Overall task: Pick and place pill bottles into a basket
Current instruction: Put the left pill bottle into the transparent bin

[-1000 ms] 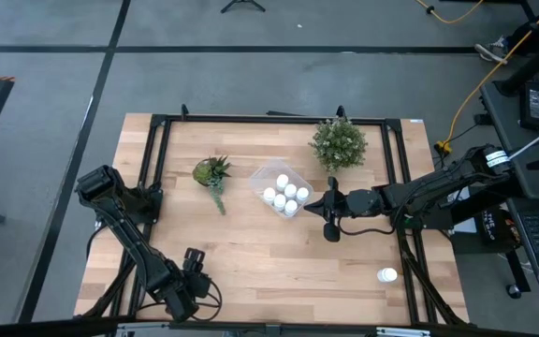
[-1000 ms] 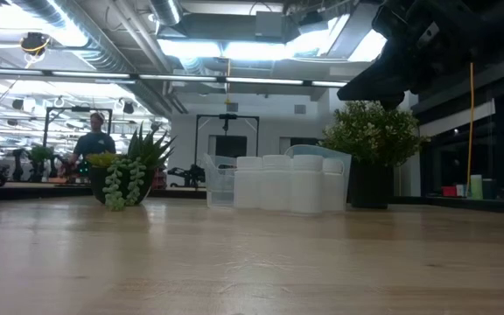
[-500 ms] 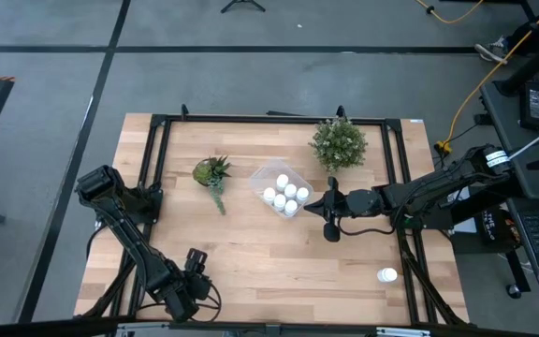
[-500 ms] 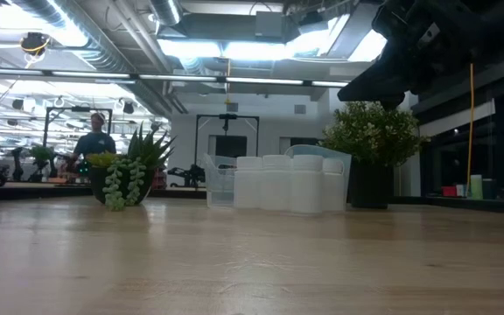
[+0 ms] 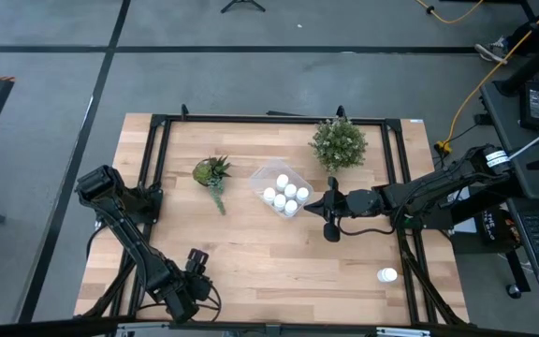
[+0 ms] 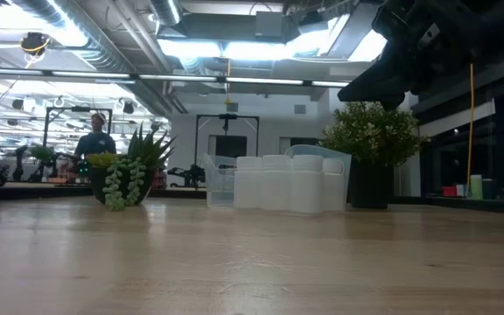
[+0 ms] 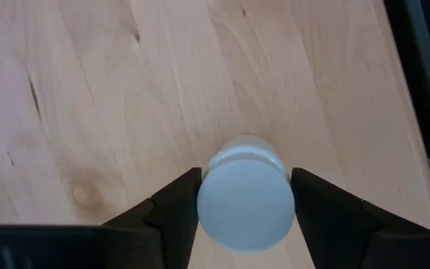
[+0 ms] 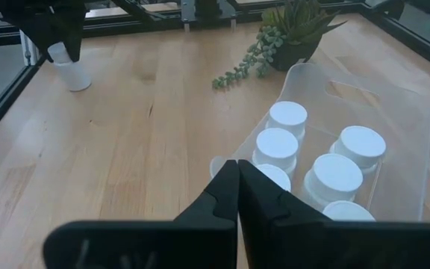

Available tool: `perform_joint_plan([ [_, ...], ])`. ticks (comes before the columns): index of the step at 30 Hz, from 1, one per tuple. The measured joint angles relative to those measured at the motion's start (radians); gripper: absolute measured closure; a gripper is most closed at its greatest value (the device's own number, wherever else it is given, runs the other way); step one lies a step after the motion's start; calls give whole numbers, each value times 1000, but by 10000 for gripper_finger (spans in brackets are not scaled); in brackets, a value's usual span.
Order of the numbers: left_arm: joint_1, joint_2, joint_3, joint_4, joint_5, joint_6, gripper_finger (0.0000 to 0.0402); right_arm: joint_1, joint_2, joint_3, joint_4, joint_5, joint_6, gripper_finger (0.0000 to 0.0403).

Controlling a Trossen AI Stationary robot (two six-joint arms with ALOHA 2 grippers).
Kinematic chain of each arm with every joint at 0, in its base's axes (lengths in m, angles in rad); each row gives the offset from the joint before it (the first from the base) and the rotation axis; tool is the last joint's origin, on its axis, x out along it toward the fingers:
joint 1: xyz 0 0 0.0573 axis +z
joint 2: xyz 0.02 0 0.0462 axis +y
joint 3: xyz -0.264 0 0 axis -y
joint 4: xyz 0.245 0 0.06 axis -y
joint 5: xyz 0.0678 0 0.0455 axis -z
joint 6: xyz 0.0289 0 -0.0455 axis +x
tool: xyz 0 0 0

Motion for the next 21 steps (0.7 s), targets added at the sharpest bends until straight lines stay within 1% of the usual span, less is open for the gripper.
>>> perform_joint_plan([
  [4,0,-3,2,2,1,1,228,0,0,0,0,0,2,398],
  [8,0,-3,2,2,7,1,240,0,0,0,0,0,1,398],
  [12,0,-4,2,1,10,5,242,0,0,0,0,0,1,398],
  [18,5,-28,0,-5,8,76,242,0,0,0,-1,0,1,398],
  [21,26,-49,0,-4,4,99,242,0,0,0,-1,0,0,398],
])
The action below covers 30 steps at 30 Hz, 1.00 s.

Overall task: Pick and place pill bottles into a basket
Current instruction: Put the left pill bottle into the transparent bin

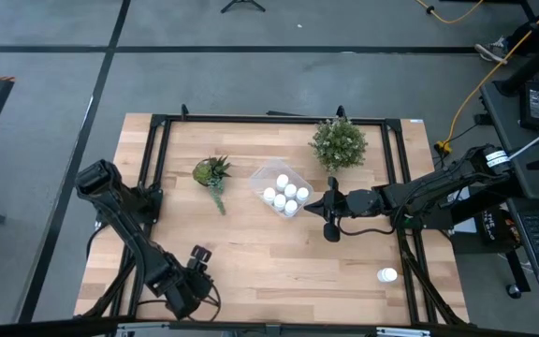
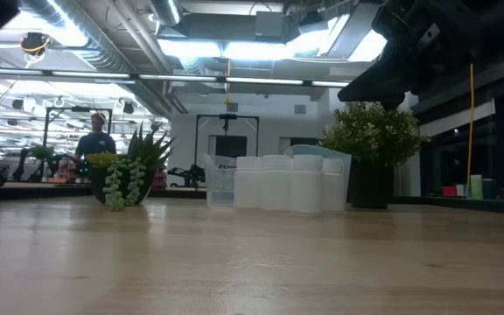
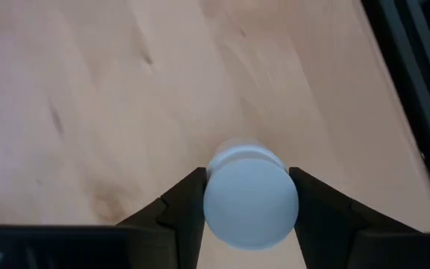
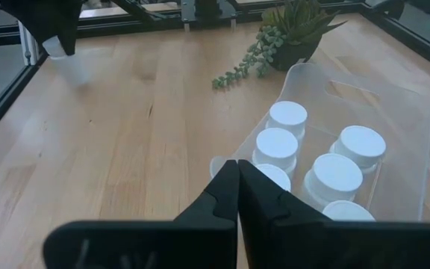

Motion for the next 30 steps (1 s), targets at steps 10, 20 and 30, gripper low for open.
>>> perform_joint_plan([
  [10,139,-143,0,-13,-1,225,242,0,0,0,-8,0,-8,398],
  [20,377,-280,0,-12,88,449,242,-1,0,0,-22,0,-133,398],
  [30,610,-290,0,82,169,647,242,-1,0,0,-21,0,-269,398],
])
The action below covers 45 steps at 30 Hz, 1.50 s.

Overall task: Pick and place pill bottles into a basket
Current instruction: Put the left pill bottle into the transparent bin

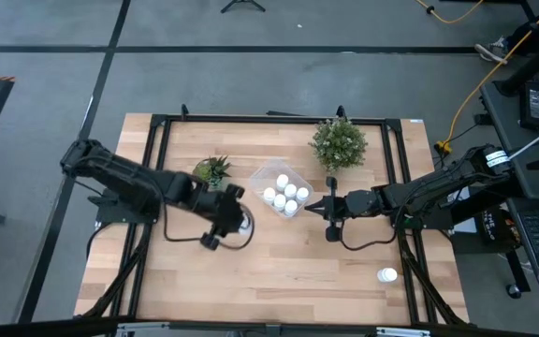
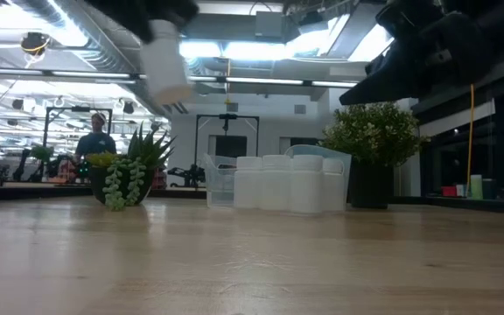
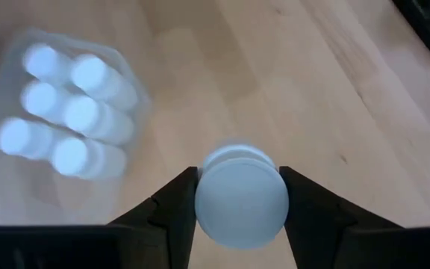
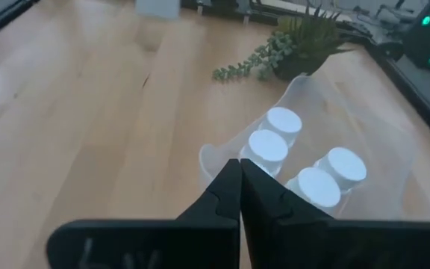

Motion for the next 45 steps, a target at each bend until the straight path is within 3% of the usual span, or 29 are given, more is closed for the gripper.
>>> perform_joint_plan([
  [9,213,14,0,150,34,136,242,0,-5,0,-3,0,-108,398],
  [18,365,20,0,201,70,176,243,-2,-117,0,-133,-17,-156,398],
  [32,480,143,31,145,65,254,243,-18,-207,0,-175,-16,-211,398],
  [45,489,197,99,94,93,313,243,-114,-202,0,-197,-15,-208,398],
])
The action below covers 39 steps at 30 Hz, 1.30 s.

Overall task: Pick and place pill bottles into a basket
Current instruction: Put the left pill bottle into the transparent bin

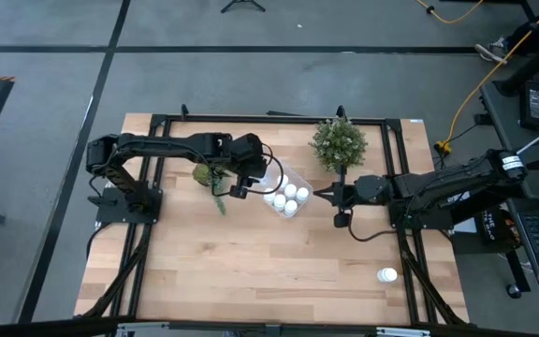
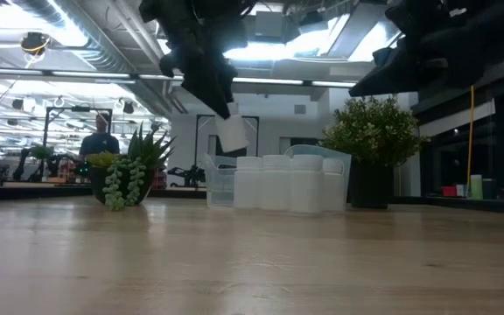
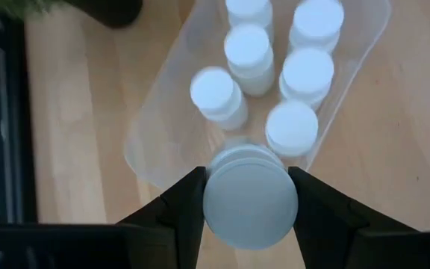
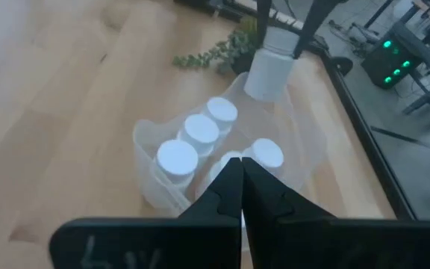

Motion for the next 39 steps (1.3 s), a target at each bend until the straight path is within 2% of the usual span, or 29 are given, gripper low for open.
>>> perform_joint_plan([
  [18,11,121,-1,21,6,11,243,0,0,0,-22,0,0,398],
  [39,-15,129,-1,21,8,-22,242,0,0,0,-22,0,-2,398],
])
